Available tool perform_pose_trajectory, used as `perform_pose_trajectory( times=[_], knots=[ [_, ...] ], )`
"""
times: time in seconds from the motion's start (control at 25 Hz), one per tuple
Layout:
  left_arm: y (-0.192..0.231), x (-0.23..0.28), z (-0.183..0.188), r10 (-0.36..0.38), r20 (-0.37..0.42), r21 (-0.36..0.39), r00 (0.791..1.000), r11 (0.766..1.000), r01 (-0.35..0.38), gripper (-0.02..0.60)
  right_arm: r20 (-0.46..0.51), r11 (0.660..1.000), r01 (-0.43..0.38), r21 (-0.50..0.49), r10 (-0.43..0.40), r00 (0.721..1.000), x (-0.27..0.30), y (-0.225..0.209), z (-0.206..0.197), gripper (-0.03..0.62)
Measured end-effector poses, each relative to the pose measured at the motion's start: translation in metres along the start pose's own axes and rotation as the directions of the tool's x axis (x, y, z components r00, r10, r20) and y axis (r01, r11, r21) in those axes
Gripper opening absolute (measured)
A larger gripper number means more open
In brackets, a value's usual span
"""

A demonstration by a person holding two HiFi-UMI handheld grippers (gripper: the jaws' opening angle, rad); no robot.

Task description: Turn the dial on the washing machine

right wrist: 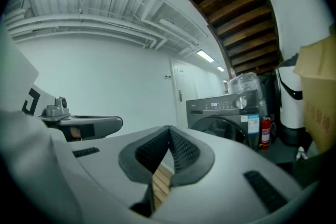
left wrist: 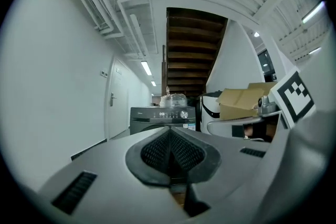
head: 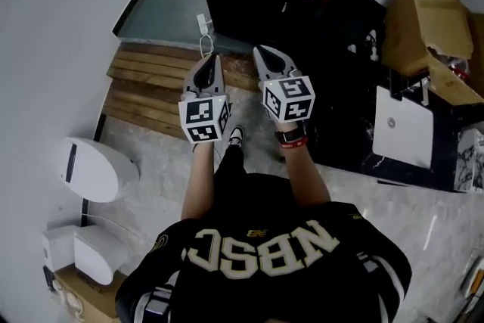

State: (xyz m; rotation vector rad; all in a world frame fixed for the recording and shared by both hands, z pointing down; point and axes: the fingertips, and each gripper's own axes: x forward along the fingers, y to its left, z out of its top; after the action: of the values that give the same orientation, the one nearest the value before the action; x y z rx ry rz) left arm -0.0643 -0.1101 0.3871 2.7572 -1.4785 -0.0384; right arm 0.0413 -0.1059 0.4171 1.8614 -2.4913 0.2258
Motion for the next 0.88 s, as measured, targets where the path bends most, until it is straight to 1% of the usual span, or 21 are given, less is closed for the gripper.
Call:
perform_pose_trajectory(
  times=[0.12, 0.24, 0.44, 0.52, 0.68, 0.76, 0.88],
  knots=[
    [0.006, 0.047, -0.001, -0.07, -0.01, -0.018, 0.998, 0.997, 0.07, 0.015, -0.007, 0.998, 0.064, 0.005, -0.064, 0.998, 0.029, -0.027, 0.008, 0.008],
    [0.016, 0.094, 0.007, -0.136, 0.002, -0.023, 0.991, 0.99, 0.136, 0.015, -0.004, 0.993, 0.119, 0.002, -0.119, 0.993, 0.06, -0.05, 0.02, 0.008],
    [0.036, 0.163, 0.011, -0.219, 0.003, -0.038, 0.976, 0.975, 0.219, 0.015, 0.006, 0.982, 0.189, -0.01, -0.189, 0.982, 0.114, -0.081, 0.037, 0.008],
    [0.044, 0.187, 0.008, -0.244, 0.0, -0.036, 0.97, 0.969, 0.244, 0.015, 0.026, 0.972, 0.236, -0.007, -0.236, 0.971, 0.132, -0.099, 0.042, 0.009],
    [0.058, 0.227, 0.0, -0.281, -0.006, -0.008, 0.96, 0.96, 0.281, 0.015, 0.032, 0.939, 0.34, 0.057, -0.342, 0.939, 0.156, -0.145, 0.036, 0.008],
    [0.063, 0.243, -0.005, -0.305, -0.012, -0.02, 0.952, 0.952, 0.305, 0.015, 0.019, 0.925, 0.375, 0.068, -0.377, 0.926, 0.163, -0.16, 0.031, 0.008],
    [0.063, 0.266, -0.016, -0.339, -0.034, -0.044, 0.94, 0.94, 0.337, 0.015, -0.014, 0.913, 0.403, 0.062, -0.403, 0.915, 0.174, -0.177, 0.025, 0.008]
  ],
)
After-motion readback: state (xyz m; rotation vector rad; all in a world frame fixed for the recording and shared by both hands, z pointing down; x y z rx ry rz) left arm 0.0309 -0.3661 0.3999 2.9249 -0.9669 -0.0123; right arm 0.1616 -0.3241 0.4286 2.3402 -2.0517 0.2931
